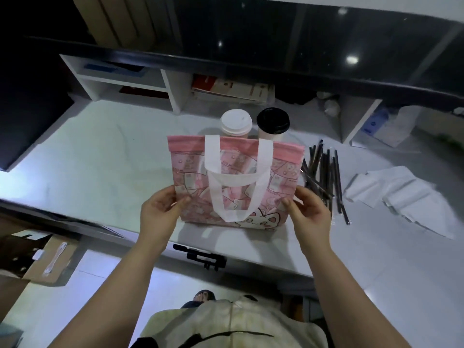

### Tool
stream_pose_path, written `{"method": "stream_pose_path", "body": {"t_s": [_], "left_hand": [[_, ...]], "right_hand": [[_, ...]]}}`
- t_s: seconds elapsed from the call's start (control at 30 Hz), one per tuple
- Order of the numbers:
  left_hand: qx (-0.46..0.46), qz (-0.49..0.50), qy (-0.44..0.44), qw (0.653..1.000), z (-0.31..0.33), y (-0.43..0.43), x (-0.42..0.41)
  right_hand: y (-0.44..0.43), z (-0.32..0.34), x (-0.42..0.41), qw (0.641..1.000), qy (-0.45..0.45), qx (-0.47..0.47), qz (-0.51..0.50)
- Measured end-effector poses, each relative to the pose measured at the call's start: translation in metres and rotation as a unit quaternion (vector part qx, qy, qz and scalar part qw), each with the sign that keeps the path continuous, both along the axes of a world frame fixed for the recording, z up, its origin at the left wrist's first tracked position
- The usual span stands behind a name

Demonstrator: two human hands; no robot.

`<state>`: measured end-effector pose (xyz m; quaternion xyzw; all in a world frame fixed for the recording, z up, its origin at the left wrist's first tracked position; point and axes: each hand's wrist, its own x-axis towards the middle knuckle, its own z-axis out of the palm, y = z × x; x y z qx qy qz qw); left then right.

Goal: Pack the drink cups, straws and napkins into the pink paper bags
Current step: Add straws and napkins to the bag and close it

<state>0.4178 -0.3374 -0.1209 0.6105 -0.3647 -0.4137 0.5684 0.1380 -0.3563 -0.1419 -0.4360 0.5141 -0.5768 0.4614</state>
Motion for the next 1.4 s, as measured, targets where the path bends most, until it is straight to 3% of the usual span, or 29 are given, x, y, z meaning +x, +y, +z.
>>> {"method": "stream_pose_path", "body": {"t_s": [0.17,0.43,0.7,1.0,1.4], "left_hand": [[0.002,0.013,0.005,1.0,-0.003,-0.002,0.0],[0.06,0.007,-0.005,0.998,-0.022,0.013,0.003],[0.048,0.0,0.025,0.999,-0.007,0.006,-0.001],[0.017,-0.131,0.051,0.99,0.024,-0.01,0.008],[-0.059,-0.315,0.107,0.941,0.088,-0.01,-0.016]], "right_hand": [[0.0,0.004,0.008,1.0,-0.021,0.015,-0.018],[0.019,-0.029,0.003,0.995,-0.026,0.062,0.068],[0.011,-0.002,0.02,0.995,-0.056,0.073,-0.039],[0.059,0.044,0.042,0.986,-0.048,-0.001,-0.162],[0.165,0.123,0.088,0.939,0.003,-0.064,-0.338]]}}
